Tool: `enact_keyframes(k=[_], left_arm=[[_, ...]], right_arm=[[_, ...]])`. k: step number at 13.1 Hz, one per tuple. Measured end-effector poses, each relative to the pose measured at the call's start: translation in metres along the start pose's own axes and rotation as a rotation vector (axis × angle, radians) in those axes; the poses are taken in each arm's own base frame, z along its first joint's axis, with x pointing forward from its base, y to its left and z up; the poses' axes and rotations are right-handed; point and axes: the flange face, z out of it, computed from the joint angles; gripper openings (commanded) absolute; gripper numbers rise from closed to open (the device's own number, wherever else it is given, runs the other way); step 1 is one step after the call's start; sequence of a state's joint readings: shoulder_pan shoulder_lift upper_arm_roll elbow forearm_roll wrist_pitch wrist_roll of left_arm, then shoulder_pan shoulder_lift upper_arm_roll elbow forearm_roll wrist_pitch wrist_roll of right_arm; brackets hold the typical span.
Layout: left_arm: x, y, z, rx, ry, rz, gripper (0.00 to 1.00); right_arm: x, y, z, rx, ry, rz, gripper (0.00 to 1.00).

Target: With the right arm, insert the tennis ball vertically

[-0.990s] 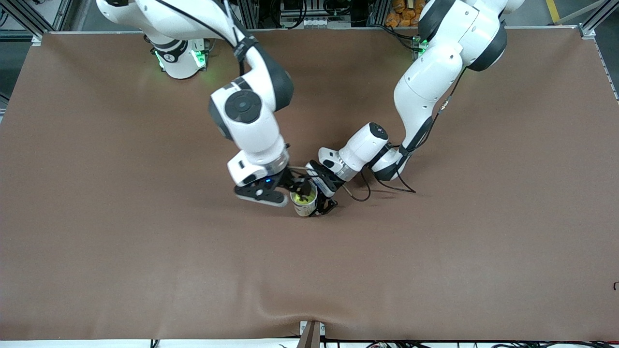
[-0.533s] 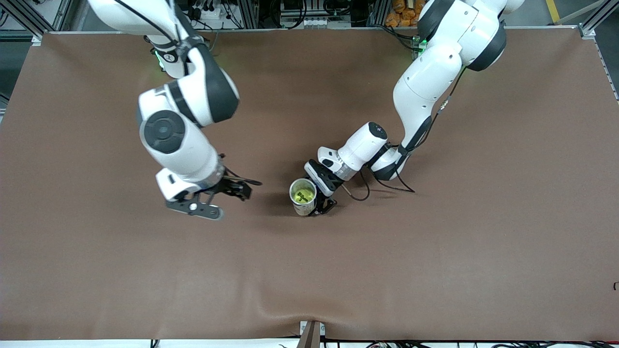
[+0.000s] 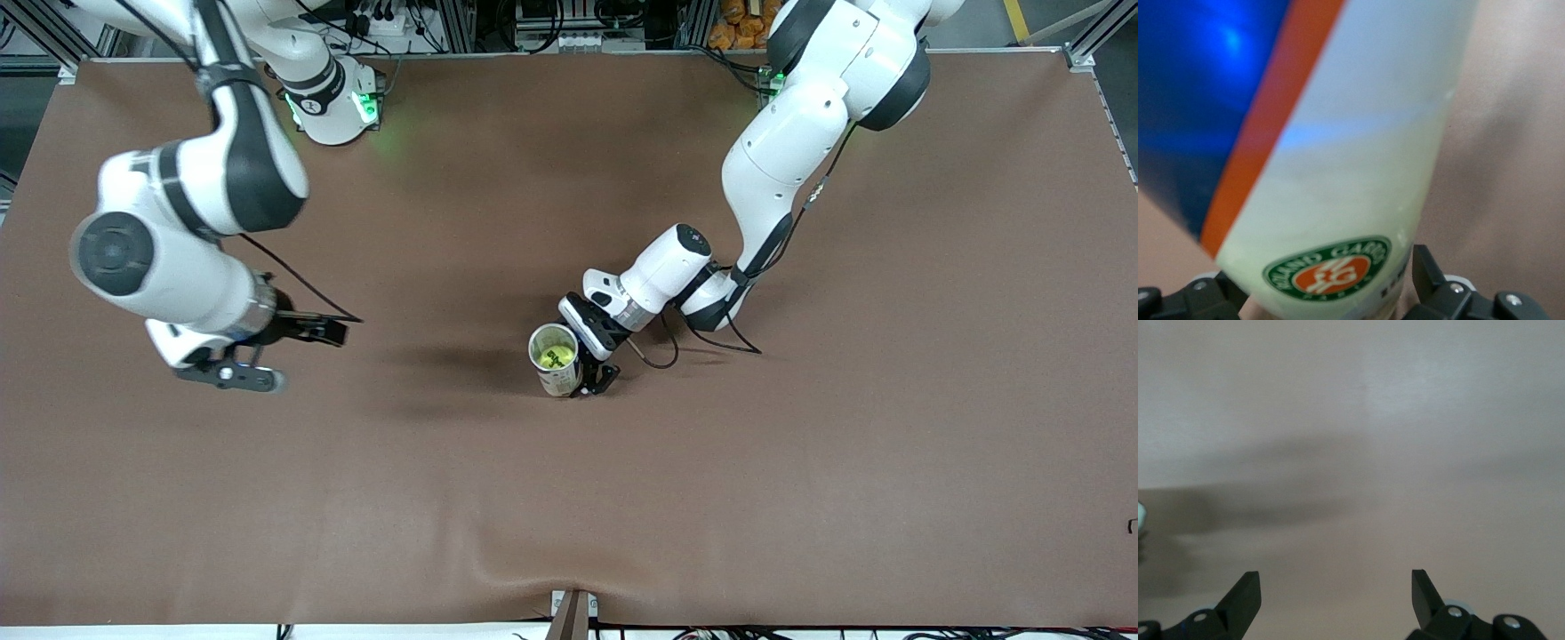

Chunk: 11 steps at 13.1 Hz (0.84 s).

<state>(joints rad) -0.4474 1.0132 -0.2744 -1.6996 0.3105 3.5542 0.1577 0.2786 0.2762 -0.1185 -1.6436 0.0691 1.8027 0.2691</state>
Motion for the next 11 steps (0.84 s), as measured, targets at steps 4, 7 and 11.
enact_keyframes(k=[4,7,11], left_arm=[[-0.016,-0.005,-0.002,0.0,-0.029,-0.015,1.0],[-0.031,-0.012,-0.009,0.0,-0.055,-0.04,1.0],[-0.048,-0.049,-0.052,0.022,-0.094,-0.081,1.0]], right_arm=[[-0.006,0.109,-0.035,0.027,-0.041,-0.075,1.0],[-0.02,0.148,-0.074,0.047,0.021,-0.064,1.0],[-0.034,0.158,-0.115,0.054,0.101,-0.055,1.0]])
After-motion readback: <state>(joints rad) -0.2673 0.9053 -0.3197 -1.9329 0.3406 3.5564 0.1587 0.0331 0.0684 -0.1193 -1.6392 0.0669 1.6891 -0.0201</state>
